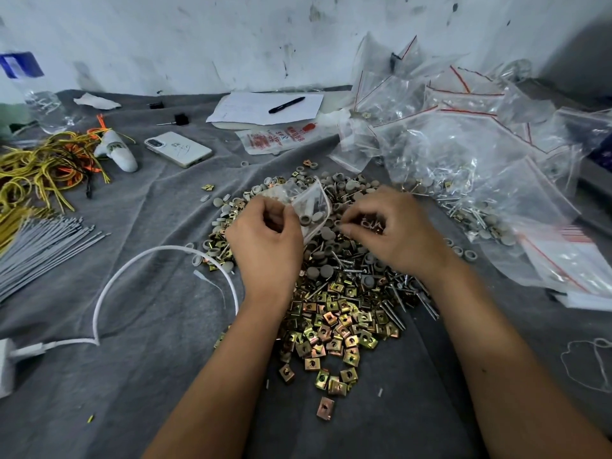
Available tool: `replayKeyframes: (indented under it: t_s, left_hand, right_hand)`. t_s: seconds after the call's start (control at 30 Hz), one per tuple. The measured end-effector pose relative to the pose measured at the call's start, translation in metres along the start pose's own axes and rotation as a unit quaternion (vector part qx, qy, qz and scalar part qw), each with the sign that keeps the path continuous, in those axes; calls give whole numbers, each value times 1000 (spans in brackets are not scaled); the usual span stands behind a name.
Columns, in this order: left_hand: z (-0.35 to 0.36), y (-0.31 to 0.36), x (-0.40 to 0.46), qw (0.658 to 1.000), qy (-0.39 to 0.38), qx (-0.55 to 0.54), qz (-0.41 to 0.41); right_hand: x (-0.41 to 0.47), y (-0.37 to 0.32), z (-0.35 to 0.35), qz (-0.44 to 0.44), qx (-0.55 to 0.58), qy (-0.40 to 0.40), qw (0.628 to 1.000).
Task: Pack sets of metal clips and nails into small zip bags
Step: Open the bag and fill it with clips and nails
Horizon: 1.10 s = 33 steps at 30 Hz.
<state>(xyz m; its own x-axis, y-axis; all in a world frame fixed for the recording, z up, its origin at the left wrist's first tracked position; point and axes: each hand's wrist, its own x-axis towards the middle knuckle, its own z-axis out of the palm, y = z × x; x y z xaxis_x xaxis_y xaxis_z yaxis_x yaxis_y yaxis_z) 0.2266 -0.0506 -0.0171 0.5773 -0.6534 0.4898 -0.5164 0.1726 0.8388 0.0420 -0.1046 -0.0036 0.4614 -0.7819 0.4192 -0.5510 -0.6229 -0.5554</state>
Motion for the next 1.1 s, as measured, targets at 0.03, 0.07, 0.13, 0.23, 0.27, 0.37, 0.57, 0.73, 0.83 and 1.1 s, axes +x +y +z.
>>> replayKeyframes:
  t_s: [0.03,0.07,0.13,0.23,0.27,0.37,0.57,0.73,0.83,1.1]
  left_hand:
    - [0,0,0,1000,0,1,-3]
    - [0,-1,1,1000,-1,4,-5]
    - [1,-2,1,1000,-8,10,-5]
    - [1,-2,0,1000,-17,15,2]
    - [2,-2,0,1000,-18,17,5]
    - [2,-3,0,1000,-22,19,5]
    - [2,-5,1,999,-28,19,9]
    - [3,0,-3,995,-55,44,75]
    - [4,0,-4,993,-48,39,98]
    - [0,5,-6,981,44,21,187]
  right_hand:
    - [1,1,2,-4,-19,-38,999]
    - [1,2,4,-11,-30,-69,997]
    - [3,1,6,-9,-31,-109,993]
    - [3,1,5,10,-26,-130,991]
    - [3,1,5,16,-31,-126,991]
    - [4,-3,13,37,-83,-86,992]
    - [5,-7,12,54,-82,28,995]
    - [3,-20,13,-51,31,101,993]
    - [3,-24,19,-68,23,19,997]
    - [2,-27,22,-31,-36,57,997]
